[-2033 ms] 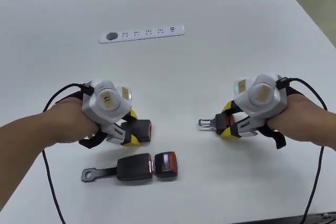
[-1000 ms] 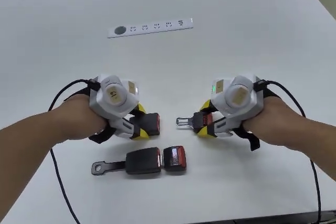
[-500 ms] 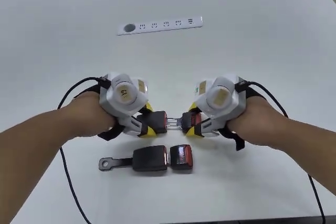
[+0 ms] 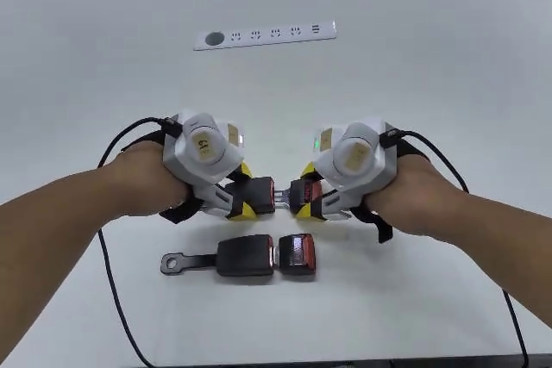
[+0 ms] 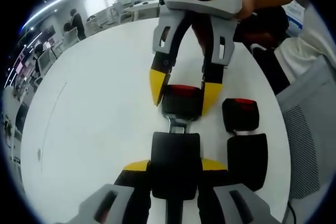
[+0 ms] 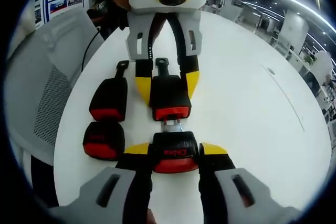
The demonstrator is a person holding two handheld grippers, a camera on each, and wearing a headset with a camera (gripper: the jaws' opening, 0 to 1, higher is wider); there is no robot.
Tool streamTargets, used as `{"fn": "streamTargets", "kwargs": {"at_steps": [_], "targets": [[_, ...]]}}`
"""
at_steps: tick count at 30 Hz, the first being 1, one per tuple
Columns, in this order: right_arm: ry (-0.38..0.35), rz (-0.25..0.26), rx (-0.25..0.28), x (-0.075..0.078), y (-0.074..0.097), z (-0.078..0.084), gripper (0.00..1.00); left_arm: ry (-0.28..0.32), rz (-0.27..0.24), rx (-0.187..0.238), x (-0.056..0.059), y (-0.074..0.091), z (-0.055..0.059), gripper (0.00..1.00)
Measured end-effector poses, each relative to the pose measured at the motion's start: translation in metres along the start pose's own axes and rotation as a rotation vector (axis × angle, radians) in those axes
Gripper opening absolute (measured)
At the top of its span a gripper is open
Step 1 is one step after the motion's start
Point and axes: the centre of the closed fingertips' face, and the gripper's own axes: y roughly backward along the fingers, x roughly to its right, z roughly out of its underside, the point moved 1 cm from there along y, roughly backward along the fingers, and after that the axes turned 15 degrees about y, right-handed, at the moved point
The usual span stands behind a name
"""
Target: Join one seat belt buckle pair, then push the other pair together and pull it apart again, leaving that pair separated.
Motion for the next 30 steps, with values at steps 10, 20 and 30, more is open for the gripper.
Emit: {"fn": "streamTargets", "kwargs": {"at_steps": [10,20,30], "targets": [[0.022,-0.013,-0.006,0.002,-0.004,-0.005,0.32,-0.018,0.016,0.012,0.000,0.001,-0.001,0.33],[0.024,-0.017,0.008,0.004,-0.007,-0.015,0.32,-0.031,0.030,0.008,-0.002,0.000,-0.004,0.33],[0.019,-0.023,0.002,0.005,-0.007,-0.014,0.32,-0.027,0.032,0.011,-0.001,0.000,-0.005,0.33]]}}
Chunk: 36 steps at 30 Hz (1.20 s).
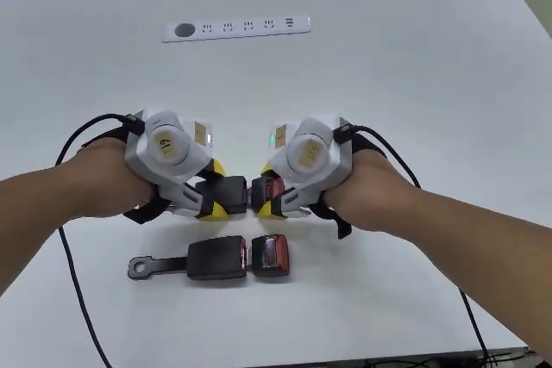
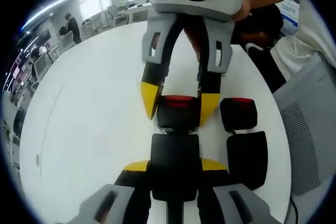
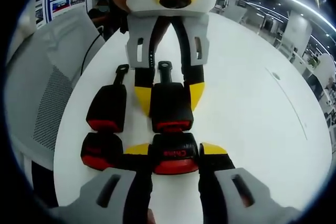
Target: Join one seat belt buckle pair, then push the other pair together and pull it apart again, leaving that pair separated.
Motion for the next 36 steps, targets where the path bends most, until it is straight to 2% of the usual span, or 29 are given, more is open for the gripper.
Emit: {"fn": "streamTargets", "kwargs": {"at_steps": [8,11,14,19,22,23,25,33,36], "targets": [[0.005,-0.004,-0.001,0.002,-0.002,0.004,0.33,0.001,0.000,0.002,-0.001,0.000,0.000,0.34],[0.009,-0.005,-0.013,0.000,0.006,0.007,0.33,0.003,-0.002,-0.003,-0.001,0.000,0.000,0.34],[0.008,-0.012,-0.018,0.001,0.007,0.016,0.33,0.003,0.000,0.000,0.000,0.000,0.000,0.34],[-0.011,-0.013,-0.005,-0.003,0.012,0.018,0.34,0.001,0.003,-0.005,-0.002,-0.001,0.002,0.34],[-0.020,-0.012,-0.008,-0.004,0.018,0.029,0.34,0.003,-0.001,-0.009,-0.002,-0.001,0.003,0.34],[-0.029,-0.012,-0.027,-0.005,0.021,0.035,0.34,0.003,-0.001,-0.010,-0.002,-0.001,0.003,0.34],[-0.022,-0.007,-0.028,-0.007,0.031,0.043,0.34,0.004,0.001,-0.011,-0.001,0.000,0.003,0.34],[-0.051,0.001,-0.085,-0.014,0.065,0.083,0.34,0.007,0.002,-0.008,-0.001,-0.001,0.004,0.35],[-0.062,0.001,-0.094,-0.015,0.071,0.096,0.35,0.009,0.002,-0.006,0.002,0.000,0.002,0.35]]}}
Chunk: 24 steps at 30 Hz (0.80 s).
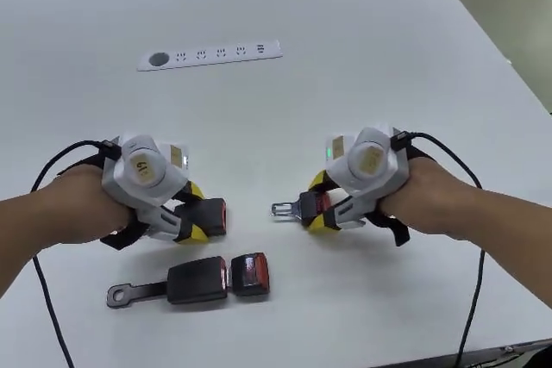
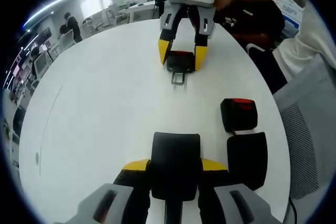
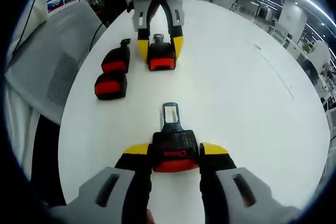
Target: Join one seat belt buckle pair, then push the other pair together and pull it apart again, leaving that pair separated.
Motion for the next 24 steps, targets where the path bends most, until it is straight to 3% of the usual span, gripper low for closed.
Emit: {"fn": "streamTargets", "kwargs": {"at_steps": [6,12,15,18,20,24], "targets": [[-0.031,-0.017,-0.004,0.001,0.001,0.004,0.35,0.003,-0.002,-0.006,0.002,0.001,-0.002,0.36],[-0.034,-0.011,-0.009,0.000,0.003,0.002,0.36,0.029,-0.002,-0.014,-0.004,-0.002,0.001,0.37],[-0.036,0.021,-0.018,0.001,0.002,0.005,0.40,0.077,-0.008,0.016,-0.005,-0.002,0.000,0.38],[-0.056,0.067,-0.001,0.004,0.011,0.001,0.46,0.120,-0.062,0.023,-0.014,0.006,0.001,0.46],[-0.063,0.095,0.009,0.006,0.020,-0.002,0.47,0.160,-0.085,0.054,-0.012,0.017,-0.003,0.50],[-0.093,0.178,0.030,0.007,0.041,-0.012,0.54,0.154,-0.117,0.069,-0.001,0.036,0.003,0.56]]}}
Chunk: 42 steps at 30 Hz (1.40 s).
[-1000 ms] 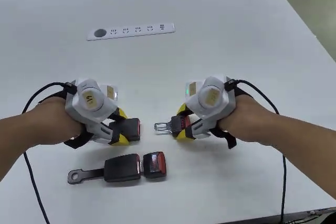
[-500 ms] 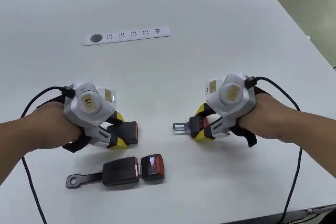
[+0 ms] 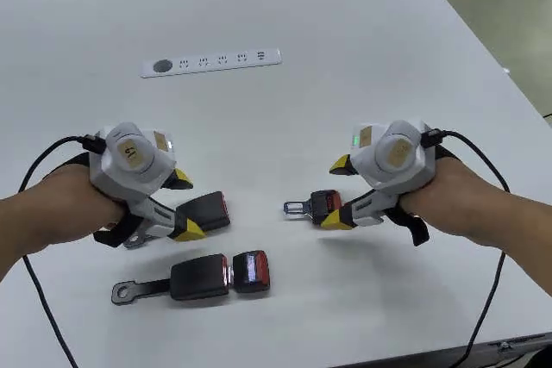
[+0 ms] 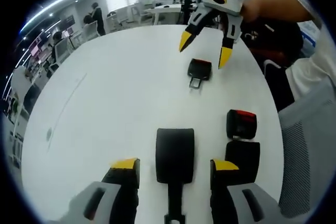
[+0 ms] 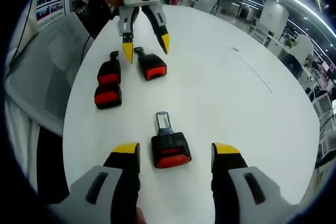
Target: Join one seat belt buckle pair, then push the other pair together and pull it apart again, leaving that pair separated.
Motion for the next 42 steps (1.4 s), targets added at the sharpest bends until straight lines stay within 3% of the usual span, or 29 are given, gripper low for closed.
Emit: {"fn": "streamTargets", "kwargs": {"at_steps": [5,8,12,18,22,24,33,42], "targets": [[-0.042,0.048,0.039,-0.019,0.026,-0.022,0.62,0.033,-0.039,0.047,0.021,0.028,0.019,0.62],[-0.072,0.062,0.056,-0.034,0.034,-0.028,0.65,0.083,-0.061,0.072,0.034,0.046,0.033,0.66],[-0.100,0.084,0.062,-0.054,0.043,-0.031,0.72,0.145,-0.107,0.078,0.041,0.063,0.064,0.73],[-0.157,0.097,0.045,-0.081,0.051,-0.020,0.81,0.232,-0.149,0.069,0.053,0.085,0.103,0.82],[-0.198,0.128,0.021,-0.088,0.057,-0.006,0.90,0.280,-0.191,0.052,0.053,0.093,0.128,0.92],[-0.222,0.166,0.003,-0.087,0.062,0.000,0.99,0.294,-0.209,0.061,0.053,0.098,0.131,0.95],[-0.252,0.158,-0.002,-0.104,0.068,0.006,1.00,0.329,-0.245,0.057,0.055,0.100,0.144,1.00],[-0.274,0.178,0.002,-0.107,0.070,0.008,1.00,0.346,-0.265,0.083,0.063,0.106,0.144,1.00]]}}
